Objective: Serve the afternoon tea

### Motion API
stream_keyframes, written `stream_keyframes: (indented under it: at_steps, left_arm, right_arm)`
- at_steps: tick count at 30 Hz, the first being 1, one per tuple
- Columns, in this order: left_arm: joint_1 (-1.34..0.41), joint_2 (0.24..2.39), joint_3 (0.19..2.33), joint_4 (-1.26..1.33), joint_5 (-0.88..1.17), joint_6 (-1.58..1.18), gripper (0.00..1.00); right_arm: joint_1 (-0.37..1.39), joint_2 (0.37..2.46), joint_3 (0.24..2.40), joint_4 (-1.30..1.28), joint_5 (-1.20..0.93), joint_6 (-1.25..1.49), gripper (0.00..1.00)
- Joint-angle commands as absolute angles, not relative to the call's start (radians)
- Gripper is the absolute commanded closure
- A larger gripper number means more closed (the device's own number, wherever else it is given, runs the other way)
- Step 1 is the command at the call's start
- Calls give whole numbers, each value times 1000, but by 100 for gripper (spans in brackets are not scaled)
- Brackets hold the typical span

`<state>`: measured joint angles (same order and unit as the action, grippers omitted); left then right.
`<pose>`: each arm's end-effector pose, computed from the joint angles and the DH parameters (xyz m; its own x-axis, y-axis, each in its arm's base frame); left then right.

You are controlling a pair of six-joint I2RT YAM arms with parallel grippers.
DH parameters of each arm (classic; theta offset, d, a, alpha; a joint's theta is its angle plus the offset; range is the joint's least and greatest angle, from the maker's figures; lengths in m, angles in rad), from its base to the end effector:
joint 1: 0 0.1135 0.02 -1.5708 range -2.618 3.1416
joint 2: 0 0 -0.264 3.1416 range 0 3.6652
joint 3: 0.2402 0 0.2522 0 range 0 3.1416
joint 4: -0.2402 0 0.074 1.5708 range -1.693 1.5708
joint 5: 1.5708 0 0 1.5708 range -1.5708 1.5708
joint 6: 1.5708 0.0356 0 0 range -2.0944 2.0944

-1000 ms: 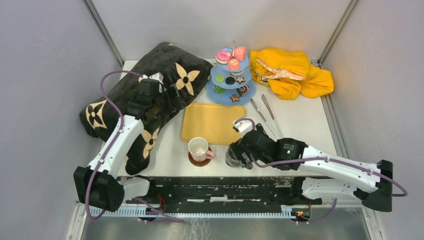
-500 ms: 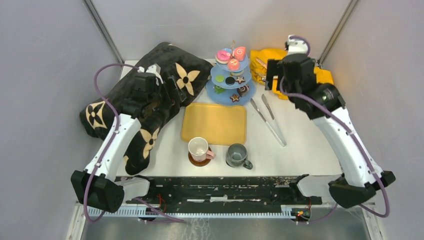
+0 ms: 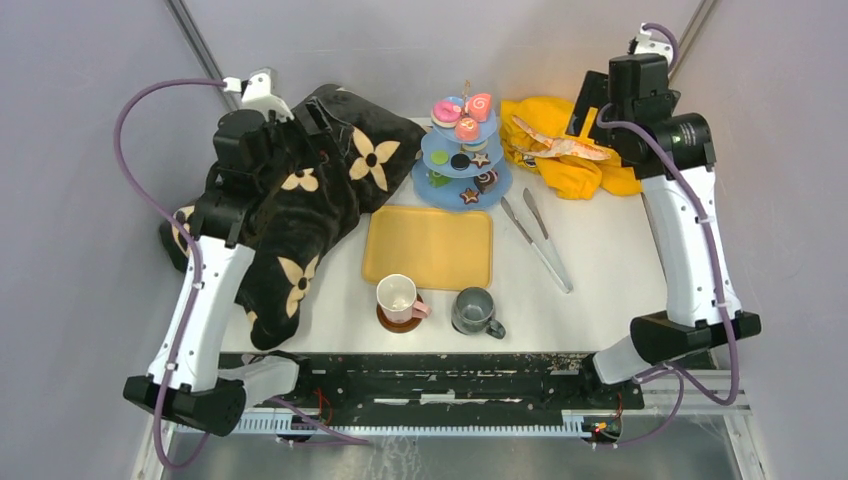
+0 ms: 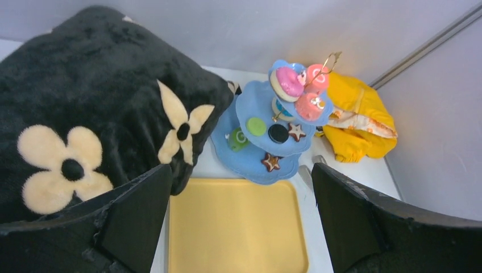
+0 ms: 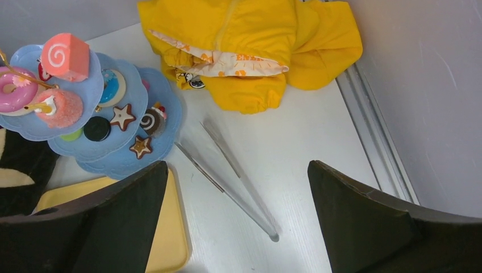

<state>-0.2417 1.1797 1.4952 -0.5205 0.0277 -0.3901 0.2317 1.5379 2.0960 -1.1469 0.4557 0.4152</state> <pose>0.2337 -0.0586 0.4683 -0.2838 -0.3215 -0.9034 0.1705 0.9102 -0.3775 0.2717 0.0480 0.4991 -0.4341 0.2697 -0.8595 0.3553 0.9280 0.1118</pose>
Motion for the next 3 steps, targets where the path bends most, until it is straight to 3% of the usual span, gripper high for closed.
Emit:
stream_keyframes:
  at_steps: [1, 3]
  left_arm:
    - [-235, 1128, 1474, -402, 0, -334, 1]
    - [-235, 1110, 1454, -379, -23, -334, 1]
  right_arm:
    - [231, 1460, 2037, -1116, 482, 431, 0]
    - [231, 1436, 1993, -1086, 481, 432, 0]
